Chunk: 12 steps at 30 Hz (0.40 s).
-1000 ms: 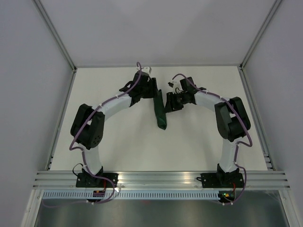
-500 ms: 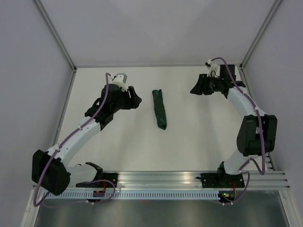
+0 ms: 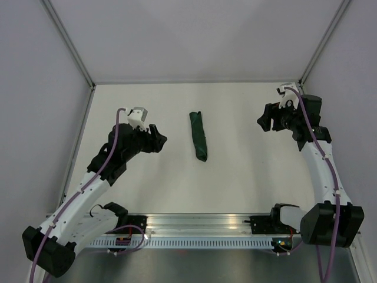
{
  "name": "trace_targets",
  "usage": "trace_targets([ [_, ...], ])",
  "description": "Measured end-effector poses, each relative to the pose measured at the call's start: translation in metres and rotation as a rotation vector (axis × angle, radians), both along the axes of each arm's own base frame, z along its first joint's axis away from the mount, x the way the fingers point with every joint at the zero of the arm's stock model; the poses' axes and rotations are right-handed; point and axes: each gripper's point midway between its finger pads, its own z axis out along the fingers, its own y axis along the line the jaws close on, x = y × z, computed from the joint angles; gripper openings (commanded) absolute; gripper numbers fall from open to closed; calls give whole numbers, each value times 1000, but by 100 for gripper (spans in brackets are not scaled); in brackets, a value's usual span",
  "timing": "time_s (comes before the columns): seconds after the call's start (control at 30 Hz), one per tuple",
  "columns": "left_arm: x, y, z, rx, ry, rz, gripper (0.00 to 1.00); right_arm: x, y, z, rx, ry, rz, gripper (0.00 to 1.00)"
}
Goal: Fold the napkin, place the utensils inside, and roll it up
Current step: Reset both arms
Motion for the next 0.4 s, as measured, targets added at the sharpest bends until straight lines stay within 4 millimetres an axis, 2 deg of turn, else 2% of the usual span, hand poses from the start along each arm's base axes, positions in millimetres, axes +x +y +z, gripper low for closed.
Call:
trace_targets([
  [0.17, -7, -1, -5, 7, 16, -28, 67, 2, -7, -12, -33, 23, -21, 73],
  [0.4, -15, 0, 8, -10, -22, -46, 68, 2, -10, -30, -42, 69, -31, 75],
])
